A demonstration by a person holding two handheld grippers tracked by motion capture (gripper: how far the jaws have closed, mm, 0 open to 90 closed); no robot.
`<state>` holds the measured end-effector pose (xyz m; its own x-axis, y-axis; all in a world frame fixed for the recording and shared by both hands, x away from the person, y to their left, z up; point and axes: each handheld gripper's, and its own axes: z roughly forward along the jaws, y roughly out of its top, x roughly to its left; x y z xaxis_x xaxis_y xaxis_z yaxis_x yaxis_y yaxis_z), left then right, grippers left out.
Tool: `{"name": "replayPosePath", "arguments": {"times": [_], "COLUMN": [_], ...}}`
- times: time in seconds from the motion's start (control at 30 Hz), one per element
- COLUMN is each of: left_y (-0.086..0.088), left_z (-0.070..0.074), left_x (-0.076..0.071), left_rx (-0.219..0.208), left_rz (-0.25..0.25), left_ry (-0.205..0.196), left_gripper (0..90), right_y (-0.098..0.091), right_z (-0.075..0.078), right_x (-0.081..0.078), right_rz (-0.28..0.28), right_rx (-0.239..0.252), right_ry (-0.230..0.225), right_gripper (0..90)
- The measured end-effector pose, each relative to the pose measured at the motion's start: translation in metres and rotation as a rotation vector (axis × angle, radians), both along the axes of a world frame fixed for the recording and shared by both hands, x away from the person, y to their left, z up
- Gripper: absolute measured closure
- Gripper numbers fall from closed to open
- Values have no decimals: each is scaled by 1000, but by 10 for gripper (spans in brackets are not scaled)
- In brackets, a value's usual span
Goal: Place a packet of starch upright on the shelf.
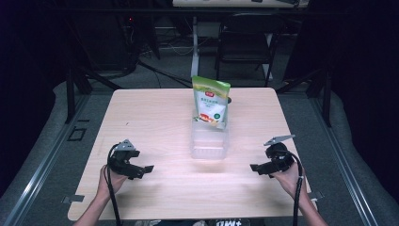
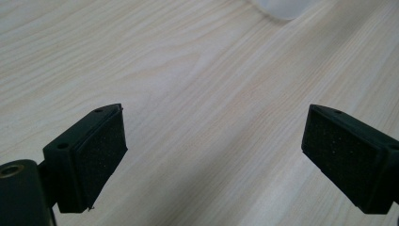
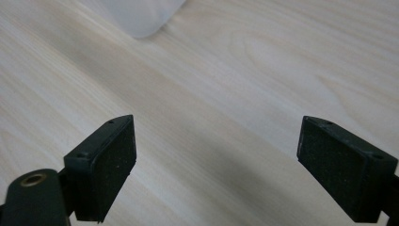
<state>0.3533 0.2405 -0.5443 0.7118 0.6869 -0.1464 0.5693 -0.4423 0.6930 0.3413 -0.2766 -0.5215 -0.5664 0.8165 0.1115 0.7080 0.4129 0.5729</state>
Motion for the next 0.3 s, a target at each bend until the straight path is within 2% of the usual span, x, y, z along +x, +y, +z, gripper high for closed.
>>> {"name": "replayPosePath", "arguments": {"times": [0.1,0.3], "left_y": [0,-1], "left_z": [0,0], "left_x": [0,0], "left_rx": [4,7], "left_rz": [-4,-3], "left_ry": [-1,-6], "left_gripper": [69,68], "right_y": [-3,-6], "right_z": [-7,-12], "right_x": [-4,-5], "right_rz": [0,31], "right_rx": [1,43], "right_ry": [8,36], "right_gripper": [108,79]}}
